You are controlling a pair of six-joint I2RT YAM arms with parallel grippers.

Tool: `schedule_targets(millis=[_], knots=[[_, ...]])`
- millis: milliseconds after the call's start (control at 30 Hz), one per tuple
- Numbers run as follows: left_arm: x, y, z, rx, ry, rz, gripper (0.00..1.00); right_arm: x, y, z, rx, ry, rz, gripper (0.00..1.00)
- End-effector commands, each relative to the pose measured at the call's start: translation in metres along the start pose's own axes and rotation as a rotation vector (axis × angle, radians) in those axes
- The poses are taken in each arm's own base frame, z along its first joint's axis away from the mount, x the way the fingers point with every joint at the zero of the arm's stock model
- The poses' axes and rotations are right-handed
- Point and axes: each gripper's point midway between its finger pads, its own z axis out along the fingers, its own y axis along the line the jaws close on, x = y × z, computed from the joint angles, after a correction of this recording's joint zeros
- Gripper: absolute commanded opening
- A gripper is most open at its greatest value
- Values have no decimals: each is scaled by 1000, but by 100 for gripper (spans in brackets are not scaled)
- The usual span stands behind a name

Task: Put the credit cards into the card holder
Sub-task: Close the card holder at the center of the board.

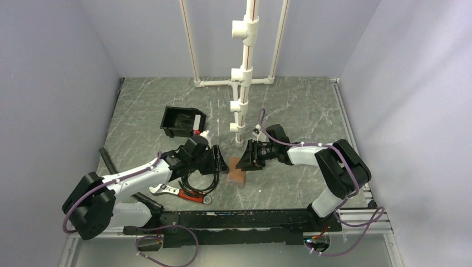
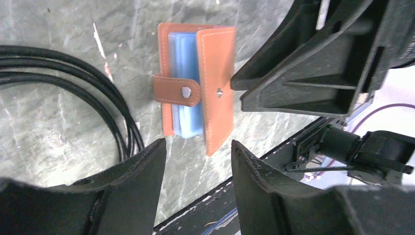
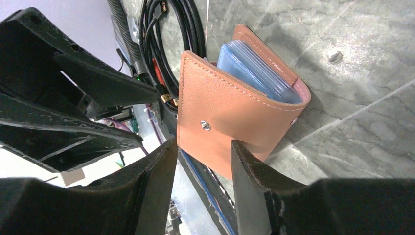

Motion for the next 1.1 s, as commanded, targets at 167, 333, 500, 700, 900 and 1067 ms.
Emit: schedule_targets(millis=[167, 333, 500, 700, 900, 1067], knots=[[-18, -11, 14, -41, 29, 85, 57, -13, 8, 12, -37, -3, -57, 29], [-26, -7, 25, -105, 33, 153, 57, -11, -6, 23, -13, 18, -36, 13], [-30, 9, 21, -194, 34, 202, 60, -3, -23, 24, 31, 26, -19, 10], [-26, 17, 26, -190, 70, 186, 66, 6, -36, 24, 64, 46, -14, 13], [-19, 30, 39, -238, 137, 218, 66, 12, -35, 18, 64, 41, -23, 24], [-20, 53, 39, -275, 141, 116, 46, 14, -33, 16, 60, 48, -29, 25]])
